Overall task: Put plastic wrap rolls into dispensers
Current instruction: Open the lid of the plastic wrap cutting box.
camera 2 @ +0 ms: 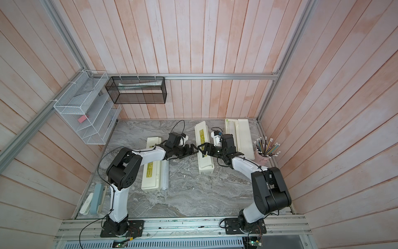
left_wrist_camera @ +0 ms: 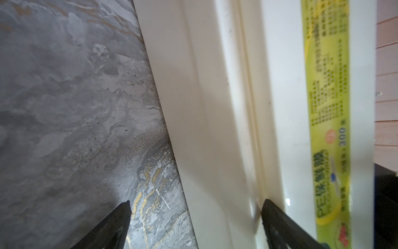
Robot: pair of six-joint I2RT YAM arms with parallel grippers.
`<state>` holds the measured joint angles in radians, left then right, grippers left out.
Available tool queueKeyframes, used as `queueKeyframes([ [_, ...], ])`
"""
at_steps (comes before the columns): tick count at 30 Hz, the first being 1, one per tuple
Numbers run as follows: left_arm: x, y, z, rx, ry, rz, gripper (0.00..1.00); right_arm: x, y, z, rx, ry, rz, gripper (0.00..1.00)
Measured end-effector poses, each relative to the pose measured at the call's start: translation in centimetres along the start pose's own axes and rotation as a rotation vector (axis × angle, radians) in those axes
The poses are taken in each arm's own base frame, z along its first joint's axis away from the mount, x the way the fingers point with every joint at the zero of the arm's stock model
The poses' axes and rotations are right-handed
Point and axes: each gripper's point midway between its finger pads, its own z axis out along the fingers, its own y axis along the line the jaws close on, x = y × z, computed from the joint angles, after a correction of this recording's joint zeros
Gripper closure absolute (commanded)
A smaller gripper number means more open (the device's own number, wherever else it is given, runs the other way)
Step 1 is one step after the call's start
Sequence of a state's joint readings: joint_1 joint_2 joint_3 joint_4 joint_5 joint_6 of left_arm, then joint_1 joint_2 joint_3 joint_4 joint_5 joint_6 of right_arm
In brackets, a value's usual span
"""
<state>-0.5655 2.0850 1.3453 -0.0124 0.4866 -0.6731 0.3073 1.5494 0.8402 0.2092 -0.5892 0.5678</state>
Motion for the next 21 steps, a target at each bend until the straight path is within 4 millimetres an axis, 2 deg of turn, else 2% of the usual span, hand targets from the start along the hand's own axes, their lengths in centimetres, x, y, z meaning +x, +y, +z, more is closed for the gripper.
queueKeyframes([
  [5, -0.5, 0.0, -1.5, -0.006, -0.015, -0.001, 0.00, 0.2, 0.1, 0.1, 0.001, 0.007, -0.010, 0.17],
  [9, -1.8, -0.6, -4.4, 0.008, -0.071, -0.002, 0.00, 0.1, 0.6, 0.2, 0.005, 0.014, -0.023, 0.17],
  [15, -4.1, -2.7, -9.0, 0.046, -0.172, 0.026, 0.00, -0.6, 2.2, 0.6, 0.012, 0.016, -0.069, 0.17],
  [18, -4.5, -3.3, -11.0, 0.040, -0.211, 0.047, 0.00, -0.9, 3.2, 0.9, 0.024, 0.020, -0.101, 0.17],
  [21, -4.5, -3.1, -12.6, 0.010, -0.236, 0.057, 0.00, -0.9, 4.2, 1.2, 0.034, 0.025, -0.136, 0.17],
])
